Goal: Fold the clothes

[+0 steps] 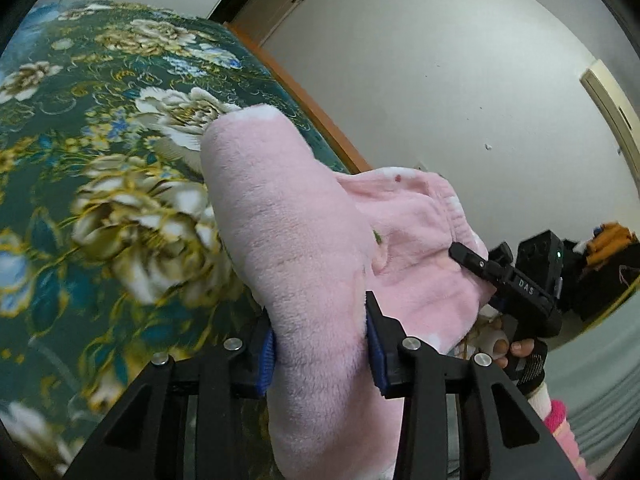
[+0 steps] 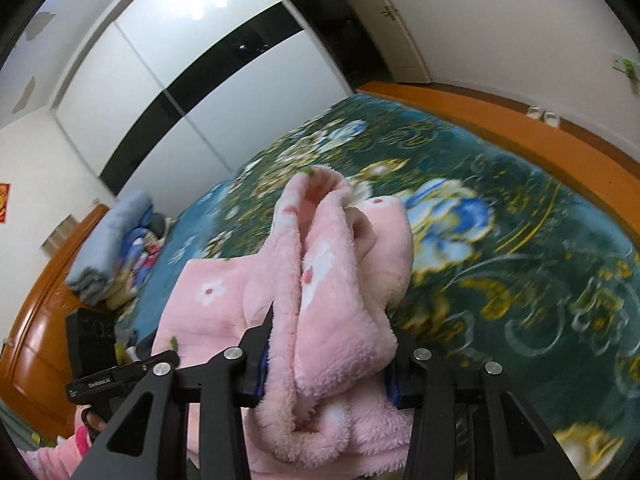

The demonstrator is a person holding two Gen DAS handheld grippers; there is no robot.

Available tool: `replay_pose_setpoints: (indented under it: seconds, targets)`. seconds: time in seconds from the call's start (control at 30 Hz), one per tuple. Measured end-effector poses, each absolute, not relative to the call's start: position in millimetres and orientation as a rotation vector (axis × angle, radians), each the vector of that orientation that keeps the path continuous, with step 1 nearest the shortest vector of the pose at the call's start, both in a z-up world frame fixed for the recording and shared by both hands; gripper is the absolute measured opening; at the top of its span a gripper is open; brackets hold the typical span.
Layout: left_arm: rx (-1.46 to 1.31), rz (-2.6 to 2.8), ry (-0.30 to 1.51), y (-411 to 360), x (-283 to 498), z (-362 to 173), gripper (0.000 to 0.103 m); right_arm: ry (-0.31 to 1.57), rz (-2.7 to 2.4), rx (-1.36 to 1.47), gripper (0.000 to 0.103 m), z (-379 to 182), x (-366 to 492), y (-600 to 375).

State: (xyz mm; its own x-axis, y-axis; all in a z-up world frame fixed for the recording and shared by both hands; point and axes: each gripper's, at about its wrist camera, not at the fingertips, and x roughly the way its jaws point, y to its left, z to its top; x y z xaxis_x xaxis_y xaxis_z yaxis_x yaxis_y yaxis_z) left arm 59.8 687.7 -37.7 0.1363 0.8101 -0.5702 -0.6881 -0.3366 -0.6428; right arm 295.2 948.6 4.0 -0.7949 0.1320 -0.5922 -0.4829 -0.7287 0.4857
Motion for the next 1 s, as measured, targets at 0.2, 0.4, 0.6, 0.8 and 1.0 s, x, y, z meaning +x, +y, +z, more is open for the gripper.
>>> replay_pose_setpoints:
  seconds: [0.2,0.4,0.6,0.8,1.0]
  targets:
    - [-1.268,1.537,-0.117,711.5,60.2,-77.5,0.040,0.980,2.405,-0.817,0.045,-41.1,288.2,987.7]
    - [-1.311,1.524,-0.134,699.8,63.1,-95.1,0.040,1.043,2.343,-0.803,0.045,-59.6,296.3,1003.4]
    - [-1.266,1.562,-0.098,695.4,63.5,-83.9,0.040,0.999,2.306,-0.780,0.060,-44.3,311.4,997.7]
    - [-1.095,1.671,0.017,688.1,79.2,-50.1,0.041,0.898,2.275,-0.740,0.062,-15.1,333.5,983.9]
    - [-0.982,1.613,0.173,706.3,127.1,-45.9,0.043,0.697,2.453,-0.885,0.062,-10.6,311.0,917.1]
